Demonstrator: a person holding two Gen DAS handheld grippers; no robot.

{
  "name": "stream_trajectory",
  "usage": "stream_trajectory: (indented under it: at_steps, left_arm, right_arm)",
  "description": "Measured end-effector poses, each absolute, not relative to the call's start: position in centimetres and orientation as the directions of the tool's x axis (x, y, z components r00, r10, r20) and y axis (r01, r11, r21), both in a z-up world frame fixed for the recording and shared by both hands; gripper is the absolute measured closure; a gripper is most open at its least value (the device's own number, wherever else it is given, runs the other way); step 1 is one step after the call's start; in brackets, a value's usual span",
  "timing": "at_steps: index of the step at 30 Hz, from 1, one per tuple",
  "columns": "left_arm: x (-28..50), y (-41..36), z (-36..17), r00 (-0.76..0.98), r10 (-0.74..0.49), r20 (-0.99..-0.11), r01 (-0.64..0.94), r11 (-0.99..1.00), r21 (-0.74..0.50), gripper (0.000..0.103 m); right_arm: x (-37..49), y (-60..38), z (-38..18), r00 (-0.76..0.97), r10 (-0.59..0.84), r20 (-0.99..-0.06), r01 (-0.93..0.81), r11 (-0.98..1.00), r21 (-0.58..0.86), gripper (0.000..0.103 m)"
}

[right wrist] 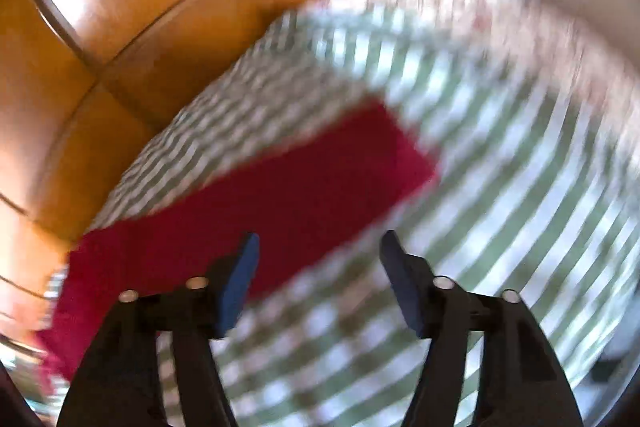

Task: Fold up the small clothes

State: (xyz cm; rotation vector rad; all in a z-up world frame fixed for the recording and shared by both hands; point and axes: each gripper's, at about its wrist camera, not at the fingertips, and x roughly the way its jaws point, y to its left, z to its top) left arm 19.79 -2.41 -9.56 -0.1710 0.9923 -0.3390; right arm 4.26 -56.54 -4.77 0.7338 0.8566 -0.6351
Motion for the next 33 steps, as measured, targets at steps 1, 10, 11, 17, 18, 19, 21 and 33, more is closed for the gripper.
stream_trajectory:
  at_steps: [1,10,11,17,18,19,21,33]
  left_arm:
    - [19.7,-2.5,-9.5,0.5,-0.355,-0.79,0.204,0.935,-0.291,0.049]
    - [18.6,-1.6,-9.1,0.511,-0.341,-0.789,0.179,0.94,-0.291,0.048]
    - [18.6,-1.4,-9.0,0.516,-0.34,-0.786,0.174,0.94,-0.292,0.048]
    - [18.6,2.7,-8.6,0.542,-0.326,-0.774,0.084,0.938,-0.336,0.044]
    - [18.6,4.0,-8.5,0.554,-0.307,-0.774,0.05,0.94,-0.337,0.042]
    - [18.6,5.3,-8.3,0.566,-0.291,-0.771,0.018,0.94,-0.341,0.041]
    - [18.4,8.6,-8.0,0.594,-0.25,-0.765,-0.058,0.935,-0.351,0.038]
    - [19.3,30.6,-8.3,0.645,0.002,-0.764,-0.521,0.732,-0.438,0.037]
  right_arm:
    - [4.3,-56.1,-5.9,0.527,-0.161,-0.835,0.731,0.586,0.349,0.046]
    - [8.9,-56.5,-5.9,0.496,-0.282,-0.822,0.77,0.581,0.265,0.097]
    - [8.9,-56.1,-4.9,0.498,-0.317,-0.807,0.76,0.607,0.231,0.097]
    - [10.1,-56.0,-5.1,0.334,-0.457,-0.825,0.784,0.621,-0.026,0.098]
    - [10.2,-56.0,-5.6,0.323,-0.451,-0.832,0.782,0.623,-0.035,0.097]
    - [10.2,-55.8,-5.9,0.322,-0.448,-0.834,0.783,0.621,-0.031,0.097]
    - [9.7,-55.4,-5.6,0.356,-0.437,-0.826,0.784,0.62,0.01,0.078]
    - [12.2,-40.1,-2.6,0.552,-0.325,-0.768,0.53,0.848,0.022,0.034]
